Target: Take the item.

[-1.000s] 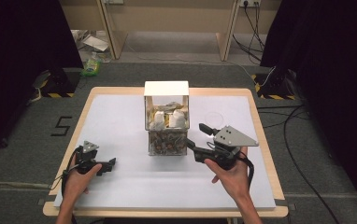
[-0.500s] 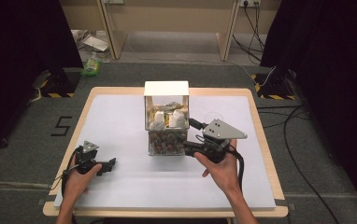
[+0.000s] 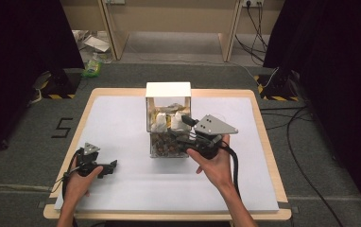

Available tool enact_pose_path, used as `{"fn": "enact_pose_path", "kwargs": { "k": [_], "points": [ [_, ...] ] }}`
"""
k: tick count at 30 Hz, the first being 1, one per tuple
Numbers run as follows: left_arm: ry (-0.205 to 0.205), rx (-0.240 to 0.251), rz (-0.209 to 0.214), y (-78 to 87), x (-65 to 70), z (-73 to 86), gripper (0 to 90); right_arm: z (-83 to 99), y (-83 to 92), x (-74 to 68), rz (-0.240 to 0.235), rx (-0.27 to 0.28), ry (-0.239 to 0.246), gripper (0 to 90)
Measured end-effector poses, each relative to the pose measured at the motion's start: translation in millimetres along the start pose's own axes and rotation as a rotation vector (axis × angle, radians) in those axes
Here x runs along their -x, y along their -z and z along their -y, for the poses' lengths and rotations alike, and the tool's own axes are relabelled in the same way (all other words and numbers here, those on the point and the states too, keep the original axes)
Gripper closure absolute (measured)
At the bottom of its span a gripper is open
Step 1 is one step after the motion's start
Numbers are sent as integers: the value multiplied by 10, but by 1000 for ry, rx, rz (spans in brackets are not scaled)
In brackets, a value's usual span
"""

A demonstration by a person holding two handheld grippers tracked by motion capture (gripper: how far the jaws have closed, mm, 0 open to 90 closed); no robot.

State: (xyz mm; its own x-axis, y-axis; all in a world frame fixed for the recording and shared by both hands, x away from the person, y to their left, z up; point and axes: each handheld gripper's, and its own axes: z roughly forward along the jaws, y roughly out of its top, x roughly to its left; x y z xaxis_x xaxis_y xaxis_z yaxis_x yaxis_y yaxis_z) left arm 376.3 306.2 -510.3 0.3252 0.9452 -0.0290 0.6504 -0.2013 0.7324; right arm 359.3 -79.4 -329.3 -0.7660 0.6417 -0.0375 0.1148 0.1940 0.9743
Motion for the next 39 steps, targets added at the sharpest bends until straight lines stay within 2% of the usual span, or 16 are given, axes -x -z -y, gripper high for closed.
{"fn": "enact_pose_path", "kwargs": {
  "k": [4, 7, 15, 24, 26, 32, 39],
  "points": [
    [0, 1, 1, -1, 0, 1, 0, -23, -73, 2, 1, 0, -3, 408],
    [0, 1, 1, -1, -1, 0, 0, -42, -144, 5, 7, -10, 15, 421],
    [0, 1, 1, -1, -1, 0, 0, -70, -293, 11, 6, -14, 8, 441],
    [0, 0, 1, -1, -2, 0, 0, -155, -501, -27, 15, -36, 7, 393],
    [0, 1, 1, -1, -1, 0, 0, -173, -578, -62, 31, -54, 21, 383],
    [0, 1, 1, 0, -1, 0, 0, -177, -708, -92, 68, -96, 20, 373],
    [0, -3, 2, 2, -2, -1, 0, -147, -759, -76, 101, -147, 10, 458]
  ]
}}
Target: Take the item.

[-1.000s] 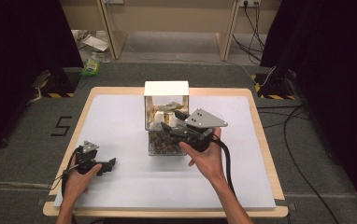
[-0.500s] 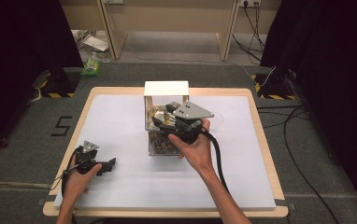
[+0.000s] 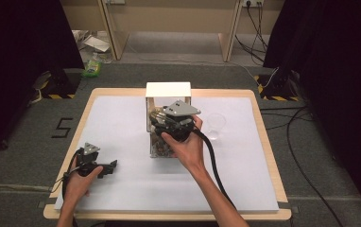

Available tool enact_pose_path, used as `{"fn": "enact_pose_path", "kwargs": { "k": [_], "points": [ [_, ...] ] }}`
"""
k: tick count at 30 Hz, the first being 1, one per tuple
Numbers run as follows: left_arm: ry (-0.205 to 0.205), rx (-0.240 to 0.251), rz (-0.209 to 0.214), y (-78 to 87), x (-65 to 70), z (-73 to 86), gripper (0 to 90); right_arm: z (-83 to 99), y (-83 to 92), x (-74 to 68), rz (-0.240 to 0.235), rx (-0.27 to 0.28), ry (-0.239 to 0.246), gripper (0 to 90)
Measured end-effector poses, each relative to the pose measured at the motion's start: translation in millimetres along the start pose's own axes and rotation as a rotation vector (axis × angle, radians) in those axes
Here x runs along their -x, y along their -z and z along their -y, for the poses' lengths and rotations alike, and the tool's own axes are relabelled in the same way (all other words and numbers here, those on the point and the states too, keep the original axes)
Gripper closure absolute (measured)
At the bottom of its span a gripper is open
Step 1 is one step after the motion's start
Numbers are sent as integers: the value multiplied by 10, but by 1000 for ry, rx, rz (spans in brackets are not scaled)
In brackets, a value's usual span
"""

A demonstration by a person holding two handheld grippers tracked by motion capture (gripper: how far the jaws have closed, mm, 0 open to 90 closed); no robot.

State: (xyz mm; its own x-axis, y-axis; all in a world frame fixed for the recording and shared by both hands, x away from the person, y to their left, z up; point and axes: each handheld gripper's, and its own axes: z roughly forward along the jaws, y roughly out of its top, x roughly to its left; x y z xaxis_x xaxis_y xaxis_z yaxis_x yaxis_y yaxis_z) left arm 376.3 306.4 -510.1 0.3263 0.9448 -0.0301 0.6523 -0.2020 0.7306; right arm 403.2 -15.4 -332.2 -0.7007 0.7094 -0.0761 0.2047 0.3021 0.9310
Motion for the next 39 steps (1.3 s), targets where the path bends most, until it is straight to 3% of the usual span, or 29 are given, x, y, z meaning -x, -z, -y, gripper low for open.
{"fn": "enact_pose_path", "kwargs": {
  "k": [7, 8, 9, 11, 13, 16, 19, 21, 23, 26, 31, 37, 39],
  "points": [
    [0, 4, -1, -2, 1, 2, 0, 53, 58, 58, 7, -15, 0, 697],
    [0, 4, -1, -2, 1, 2, 0, 53, 58, 58, 7, -15, 0, 697],
    [0, 3, -1, -2, 1, 2, 0, 77, 73, 80, -1, -8, 0, 782],
    [0, 3, -1, -2, 1, 2, 0, 83, 85, 87, -2, 0, 3, 797],
    [0, 3, -1, -2, 1, 1, 0, 87, 119, 103, -11, 11, 5, 876],
    [0, 3, -1, -3, 1, 2, 0, 87, 149, 113, -29, 24, -3, 895],
    [0, 3, -1, -3, 1, 1, 0, 71, 167, 101, -31, 33, -1, 851],
    [-1, 2, -2, -1, 2, 1, 0, 42, 180, 75, -4, 52, -3, 741],
    [0, 1, 0, -1, 0, 1, 0, 15, 165, 55, 2, 37, -14, 652],
    [0, 1, -1, -1, 1, 1, 0, 3, 112, -12, 4, 10, 3, 627],
    [-1, 1, 0, 0, 1, 1, 0, 33, 48, -88, 38, -40, 47, 694],
    [-1, 1, -1, -1, 1, 1, 0, 68, 44, -74, 16, -48, 58, 881],
    [0, 3, 0, -2, 0, 1, 0, 73, 49, -66, 12, -40, 58, 900]
  ]
}}
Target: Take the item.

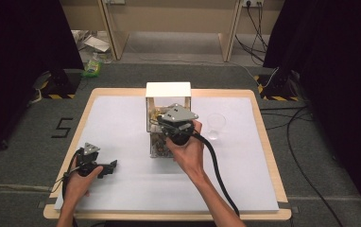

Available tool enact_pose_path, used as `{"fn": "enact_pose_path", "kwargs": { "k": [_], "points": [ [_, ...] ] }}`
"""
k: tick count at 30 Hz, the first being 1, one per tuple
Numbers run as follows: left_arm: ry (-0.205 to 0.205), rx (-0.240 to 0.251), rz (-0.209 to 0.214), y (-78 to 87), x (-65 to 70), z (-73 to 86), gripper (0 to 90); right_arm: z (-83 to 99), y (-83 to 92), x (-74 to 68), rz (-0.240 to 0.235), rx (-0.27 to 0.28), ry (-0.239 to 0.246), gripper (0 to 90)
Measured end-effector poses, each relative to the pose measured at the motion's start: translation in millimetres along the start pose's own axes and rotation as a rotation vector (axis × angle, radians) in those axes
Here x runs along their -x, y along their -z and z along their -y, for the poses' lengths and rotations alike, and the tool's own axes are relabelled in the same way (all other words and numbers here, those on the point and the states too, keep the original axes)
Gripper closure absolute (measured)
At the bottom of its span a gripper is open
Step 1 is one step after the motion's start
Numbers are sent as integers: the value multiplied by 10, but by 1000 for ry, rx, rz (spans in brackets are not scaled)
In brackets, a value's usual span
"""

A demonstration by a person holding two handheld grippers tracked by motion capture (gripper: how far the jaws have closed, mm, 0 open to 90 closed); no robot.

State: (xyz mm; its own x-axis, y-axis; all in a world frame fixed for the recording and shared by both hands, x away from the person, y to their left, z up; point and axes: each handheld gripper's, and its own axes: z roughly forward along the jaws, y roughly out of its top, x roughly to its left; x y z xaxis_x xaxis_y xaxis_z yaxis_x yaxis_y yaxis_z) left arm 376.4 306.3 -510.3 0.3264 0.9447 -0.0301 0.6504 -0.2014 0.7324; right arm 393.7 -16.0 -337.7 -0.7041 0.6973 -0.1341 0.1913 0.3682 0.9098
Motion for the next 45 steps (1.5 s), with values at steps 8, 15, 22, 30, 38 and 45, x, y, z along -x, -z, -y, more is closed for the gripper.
{"fn": "enact_pose_path", "kwargs": {
  "k": [8, 15, 22, 30, 38, 45],
  "points": [
    [-1, -2, -2, 2, 2, -1, 0, -34, 170, 95, 0, 93, -18, 900],
    [-1, -2, -1, 1, 1, 0, 0, -118, 332, 184, -2, 146, -22, 900],
    [0, -2, 0, 1, 0, -1, 0, -130, 365, 243, -14, 170, -42, 900],
    [-1, -3, -2, 2, 2, -1, 0, -222, 525, 312, -9, 218, -39, 900],
    [0, -1, -1, 1, 1, 0, 0, -270, 686, 372, -5, 253, -40, 900],
    [0, -2, -1, 1, 1, -1, 0, -256, 782, 443, -7, 270, -50, 900]
  ]
}}
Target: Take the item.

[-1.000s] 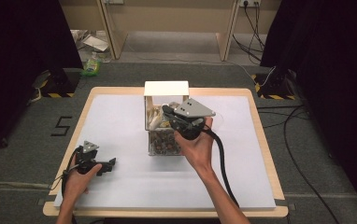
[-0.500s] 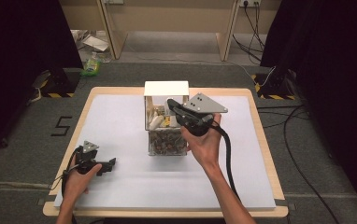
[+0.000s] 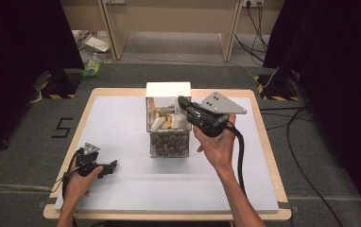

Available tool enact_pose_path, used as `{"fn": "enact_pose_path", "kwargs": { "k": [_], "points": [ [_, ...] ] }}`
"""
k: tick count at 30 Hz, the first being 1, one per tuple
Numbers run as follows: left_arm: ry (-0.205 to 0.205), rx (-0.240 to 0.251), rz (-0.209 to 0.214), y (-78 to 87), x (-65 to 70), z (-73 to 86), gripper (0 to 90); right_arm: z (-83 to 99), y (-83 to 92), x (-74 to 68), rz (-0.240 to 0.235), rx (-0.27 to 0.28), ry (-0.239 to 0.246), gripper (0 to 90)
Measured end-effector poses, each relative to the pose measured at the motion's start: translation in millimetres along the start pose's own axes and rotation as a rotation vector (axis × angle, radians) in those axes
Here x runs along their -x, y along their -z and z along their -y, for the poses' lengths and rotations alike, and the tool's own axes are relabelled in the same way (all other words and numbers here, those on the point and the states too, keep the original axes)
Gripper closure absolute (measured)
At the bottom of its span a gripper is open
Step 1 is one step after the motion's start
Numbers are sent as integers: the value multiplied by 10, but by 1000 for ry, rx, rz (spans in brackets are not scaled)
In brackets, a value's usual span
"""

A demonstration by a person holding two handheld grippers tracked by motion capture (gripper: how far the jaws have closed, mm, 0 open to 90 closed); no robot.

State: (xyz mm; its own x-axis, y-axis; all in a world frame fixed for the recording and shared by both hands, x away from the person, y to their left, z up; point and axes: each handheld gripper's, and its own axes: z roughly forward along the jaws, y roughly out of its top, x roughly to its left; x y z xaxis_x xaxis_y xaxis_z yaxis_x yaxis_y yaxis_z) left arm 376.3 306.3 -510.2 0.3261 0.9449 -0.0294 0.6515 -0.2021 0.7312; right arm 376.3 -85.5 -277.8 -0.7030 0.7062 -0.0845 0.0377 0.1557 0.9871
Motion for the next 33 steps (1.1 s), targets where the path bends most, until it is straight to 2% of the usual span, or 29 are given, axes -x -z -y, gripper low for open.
{"fn": "enact_pose_path", "kwargs": {
  "k": [8, 17, 23, 33],
  "points": [
    [0, 0, -1, 0, 1, 0, 0, -31, 166, 105, 23, 21, -7, 900],
    [-1, -1, -1, 1, 1, 0, 0, -4, 352, 270, 68, 18, -7, 900],
    [0, 0, -2, 0, 2, 0, 0, 85, 458, 398, 101, 13, -18, 900],
    [0, 2, -3, -1, 4, 1, 0, 342, 542, 581, 148, -9, -46, 900]
  ]
}}
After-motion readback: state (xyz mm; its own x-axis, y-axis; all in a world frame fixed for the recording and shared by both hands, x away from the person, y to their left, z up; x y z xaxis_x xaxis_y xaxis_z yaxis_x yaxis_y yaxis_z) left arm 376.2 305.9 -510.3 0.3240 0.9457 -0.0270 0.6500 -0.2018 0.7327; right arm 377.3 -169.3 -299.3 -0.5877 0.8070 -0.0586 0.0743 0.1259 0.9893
